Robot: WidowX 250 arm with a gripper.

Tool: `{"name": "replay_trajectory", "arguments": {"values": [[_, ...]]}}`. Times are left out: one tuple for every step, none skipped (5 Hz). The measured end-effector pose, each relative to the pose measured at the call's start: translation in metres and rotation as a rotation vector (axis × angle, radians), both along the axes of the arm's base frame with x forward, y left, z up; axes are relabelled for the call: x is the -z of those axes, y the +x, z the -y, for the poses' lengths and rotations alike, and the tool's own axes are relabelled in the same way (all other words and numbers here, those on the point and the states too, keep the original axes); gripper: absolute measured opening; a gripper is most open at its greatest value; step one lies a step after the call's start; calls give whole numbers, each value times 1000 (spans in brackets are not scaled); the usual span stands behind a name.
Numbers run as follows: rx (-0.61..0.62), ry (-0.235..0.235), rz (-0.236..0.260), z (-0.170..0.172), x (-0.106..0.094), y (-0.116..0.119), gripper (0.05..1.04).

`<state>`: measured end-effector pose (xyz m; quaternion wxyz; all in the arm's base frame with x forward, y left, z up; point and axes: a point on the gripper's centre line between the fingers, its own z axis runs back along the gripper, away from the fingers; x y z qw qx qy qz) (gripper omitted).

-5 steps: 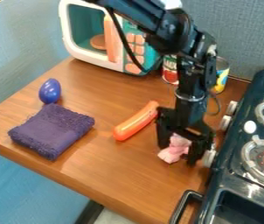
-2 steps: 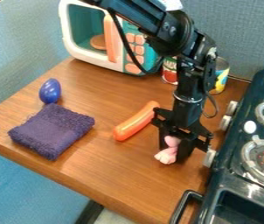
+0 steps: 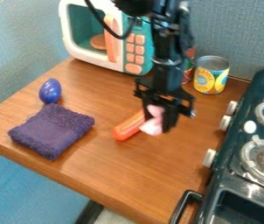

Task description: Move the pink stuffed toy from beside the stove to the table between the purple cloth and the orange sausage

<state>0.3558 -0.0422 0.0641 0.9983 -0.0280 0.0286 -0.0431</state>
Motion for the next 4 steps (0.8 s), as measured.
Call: {"name": "replay_trajectory", "arguments": {"values": [[-53, -14, 26, -28, -18, 13, 469], [-118, 5, 17, -61, -19, 30, 469], [-172, 18, -9, -89, -9, 41, 469], [-213, 30, -47, -111, 3, 46, 469]]}}
